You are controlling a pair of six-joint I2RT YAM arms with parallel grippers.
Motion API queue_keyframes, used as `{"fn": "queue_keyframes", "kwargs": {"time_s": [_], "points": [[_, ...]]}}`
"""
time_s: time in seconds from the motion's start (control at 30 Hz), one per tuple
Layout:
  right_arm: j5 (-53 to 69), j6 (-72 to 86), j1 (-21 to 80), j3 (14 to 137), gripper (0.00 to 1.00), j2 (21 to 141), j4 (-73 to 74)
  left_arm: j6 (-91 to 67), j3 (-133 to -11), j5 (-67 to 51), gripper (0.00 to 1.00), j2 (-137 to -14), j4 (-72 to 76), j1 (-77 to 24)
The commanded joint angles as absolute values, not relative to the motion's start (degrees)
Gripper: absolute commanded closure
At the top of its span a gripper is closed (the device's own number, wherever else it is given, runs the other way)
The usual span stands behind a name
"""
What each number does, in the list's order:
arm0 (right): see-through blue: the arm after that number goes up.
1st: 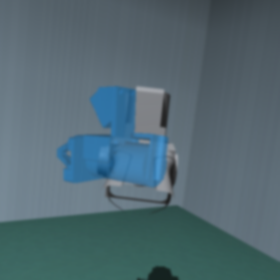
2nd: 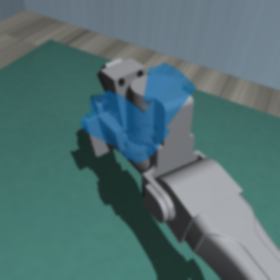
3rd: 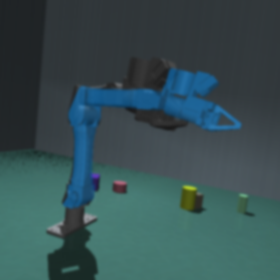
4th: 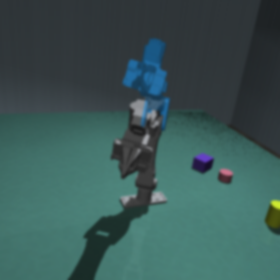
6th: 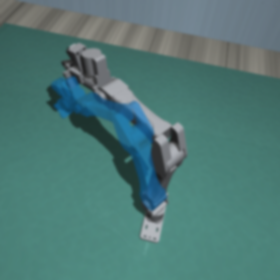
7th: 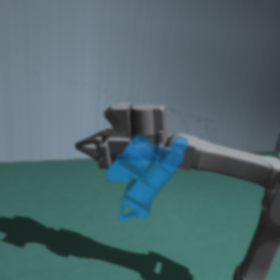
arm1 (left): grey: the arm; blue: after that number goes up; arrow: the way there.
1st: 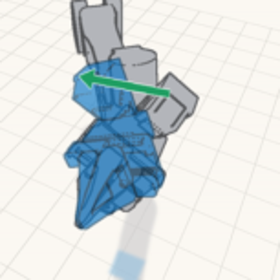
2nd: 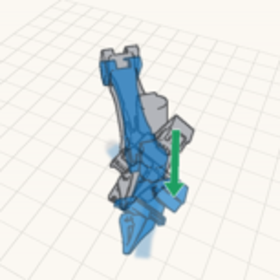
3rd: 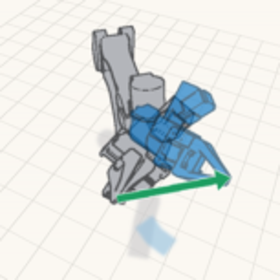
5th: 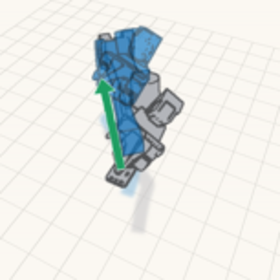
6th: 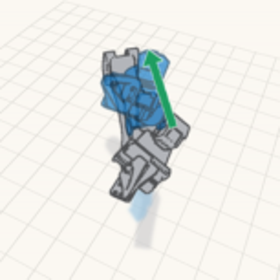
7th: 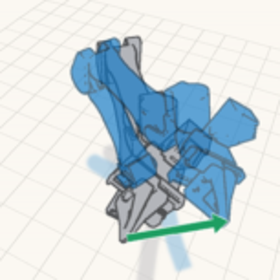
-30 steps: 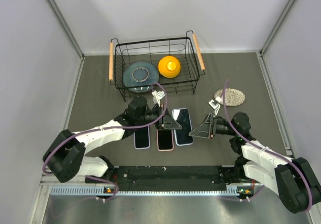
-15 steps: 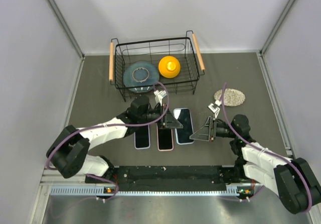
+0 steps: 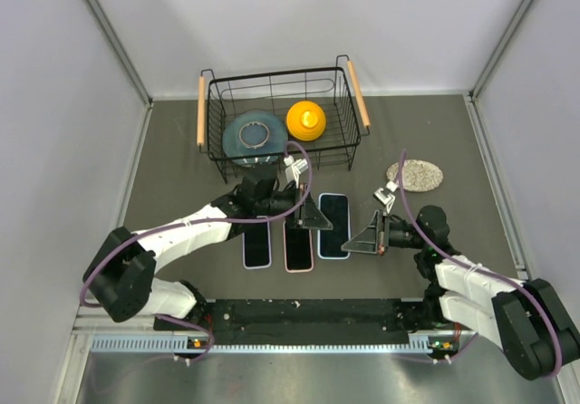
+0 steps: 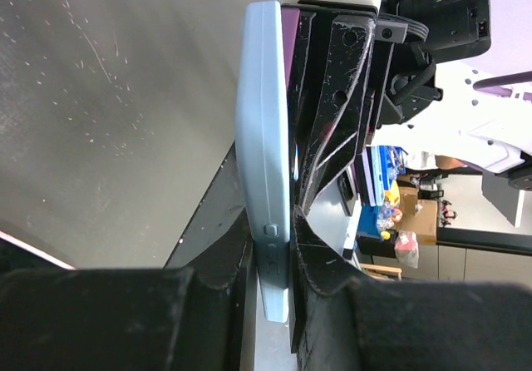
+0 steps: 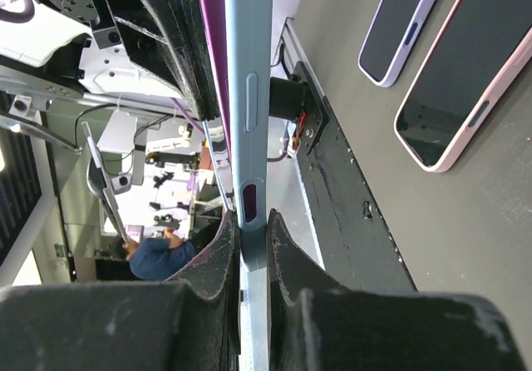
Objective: Put the phone into the phone case
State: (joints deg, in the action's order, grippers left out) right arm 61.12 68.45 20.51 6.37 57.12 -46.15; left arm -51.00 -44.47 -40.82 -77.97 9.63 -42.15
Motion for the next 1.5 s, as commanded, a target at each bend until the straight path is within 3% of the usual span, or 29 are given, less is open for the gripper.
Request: {"fn": "queue_keyframes", "kwargs": {"time_s": [0.0,0.03,0.1,0.13,0.27,0.5,0.67,0.93,0.97,1.0,1.1,1.2,1.33,1.47], "points": [[61.0,72.69,20.83,10.02,0.91,56.6,-52.74,-44.91,-43.86,-36.73,1.0,-78.49,10.53,-42.28],[61.17,70.77,20.83,10.19,0.81,56.43,-51.86,-46.13,-43.51,-39.26,1.0,-78.23,11.59,-42.28],[61.35,68.3,20.83,10.81,0.71,55.2,-47.75,-47.72,-42.02,-41.56,1.0,-77.96,16.23,-42.36],[60.91,65.68,20.83,11.07,0.59,54.67,-46.07,-49.38,-41.58,-44.36,1.0,-77.78,17.48,-42.28],[58.98,56.71,20.83,13.97,0.47,51.6,-32.55,-50.89,-40.0,-47.8,1.0,-76.29,20.13,-42.28],[55.37,48.96,20.83,20.03,0.38,51.23,-22.6,-55.79,-36.04,-54.48,1.0,-75.76,28.11,-42.36],[56.34,50.71,20.83,21.44,0.36,55.1,-27.41,-57.74,-33.67,-55.98,1.0,-75.85,32.6,-42.36],[57.04,53.09,20.74,22.32,0.48,57.74,-31.73,-54.85,-34.27,-54.15,1.0,-77.08,25.25,-42.36],[56.95,53.26,20.83,22.24,0.52,57.92,-32.08,-53.71,-34.89,-53.53,1.0,-77.43,22.7,-42.36],[56.43,54.04,20.83,22.06,0.64,58.01,-32.86,-51.26,-35.5,-52.92,1.0,-78.3,17.28,-42.36],[55.46,56.5,20.83,20.57,0.86,57.83,-36.37,-46.95,-38.05,-50.02,1.0,-79.54,10.3,-42.36],[55.11,57.57,20.83,19.95,1.0,57.31,-36.92,-44.66,-39.81,-47.29,1.0,-80.41,4.85,-42.36],[54.32,55.21,20.74,21.87,1.0,55.11,-31.59,-40.26,-43.58,-43.16,1.0,-82.88,-5.35,-42.45],[53.88,49.23,20.83,24.43,1.0,53.7,-23.39,-40.34,-43.59,-44.91,1.0,-83.41,-4.31,-42.54]]}}
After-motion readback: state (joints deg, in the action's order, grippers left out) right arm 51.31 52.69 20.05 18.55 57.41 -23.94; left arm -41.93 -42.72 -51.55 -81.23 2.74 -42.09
